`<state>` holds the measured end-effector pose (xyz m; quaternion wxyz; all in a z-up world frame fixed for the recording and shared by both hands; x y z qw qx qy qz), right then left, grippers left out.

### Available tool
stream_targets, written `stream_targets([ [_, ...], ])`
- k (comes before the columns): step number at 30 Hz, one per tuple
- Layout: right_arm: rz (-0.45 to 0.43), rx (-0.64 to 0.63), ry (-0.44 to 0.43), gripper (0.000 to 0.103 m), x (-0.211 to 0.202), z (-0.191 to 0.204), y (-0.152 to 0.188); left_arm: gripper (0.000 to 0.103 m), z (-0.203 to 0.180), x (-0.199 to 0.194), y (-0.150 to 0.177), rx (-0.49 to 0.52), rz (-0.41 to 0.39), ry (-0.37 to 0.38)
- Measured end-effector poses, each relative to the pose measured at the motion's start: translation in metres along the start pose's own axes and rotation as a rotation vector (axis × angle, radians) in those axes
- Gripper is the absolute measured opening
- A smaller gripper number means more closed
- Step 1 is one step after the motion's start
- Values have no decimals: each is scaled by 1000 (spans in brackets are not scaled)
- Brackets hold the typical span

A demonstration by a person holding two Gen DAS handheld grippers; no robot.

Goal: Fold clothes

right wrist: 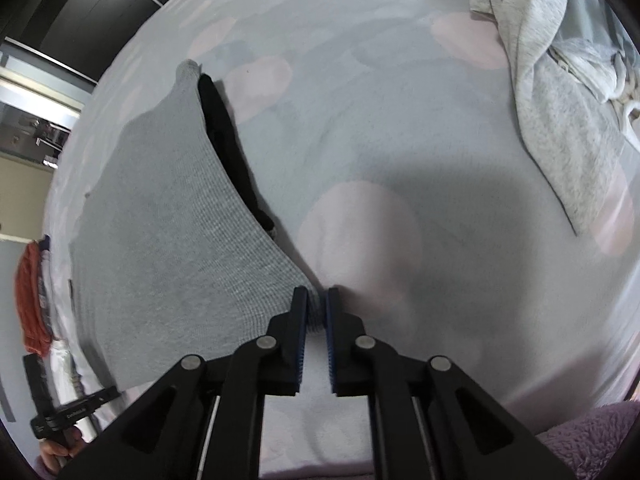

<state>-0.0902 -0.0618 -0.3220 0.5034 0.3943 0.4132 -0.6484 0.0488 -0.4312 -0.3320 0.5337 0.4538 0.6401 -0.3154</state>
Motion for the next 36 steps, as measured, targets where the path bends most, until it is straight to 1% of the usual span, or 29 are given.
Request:
stream_targets([
  [1,-18,4,-19,15,-4,2,-1,32,2,-3,0,-13,-11,10],
  [2,-44,3,-35,15,-10,4,-3,38,4,-7,-1,-26,-21,20],
  [3,-72,3,-36,15,-15,4,-6,41,5,-10,-1,-36,-33,28],
  [4,-99,3,-33,15,-20,4,-8,42,6,-14,-1,-44,-50,40],
  [6,-152,21,-54,17,-29,4,-14,43,6,-23,-3,-58,-84,77],
  [8,-154,40,-75,24,-27,6,-18,43,6,-33,-8,-75,-126,124],
  [10,-153,59,-94,26,-24,9,-22,43,8,-44,-12,-95,-177,165],
  [13,-152,88,-123,29,-19,12,-27,43,18,-58,-22,-143,-258,180],
  [16,-151,72,-139,31,-14,16,-39,43,33,-66,-31,-195,-333,127],
  [19,-170,14,-154,32,-13,29,-44,43,39,-76,-44,-214,-417,72],
  [21,-191,-29,-157,32,-13,40,-50,43,42,-84,-50,-208,-474,36],
  [24,-220,-98,-153,32,-8,57,-58,43,49,-88,-65,-155,-543,-78],
  [26,-236,-145,-153,33,-7,64,-62,43,49,-85,-73,-109,-559,-133],
  [27,-236,-145,-159,36,-5,65,-65,43,48,-85,-77,-90,-565,-148],
  [29,-231,-135,-173,50,-1,65,-71,43,45,-76,-89,-69,-566,-159],
  [32,-225,-120,-193,54,4,65,-81,43,43,-75,-96,-59,-574,-165],
  [36,-241,-114,-188,55,6,62,-91,43,49,-64,-111,-71,-569,-208],
])
Point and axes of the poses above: each gripper's, at about its wrist camera, not at the fingertips, and x roughly the way its jaws point, z to its left, y to its underside, the point moved 9 cm from there along x, roughly the way its jaws point, and after that the axes turned 1 degree about y, right-handed, at the moved point
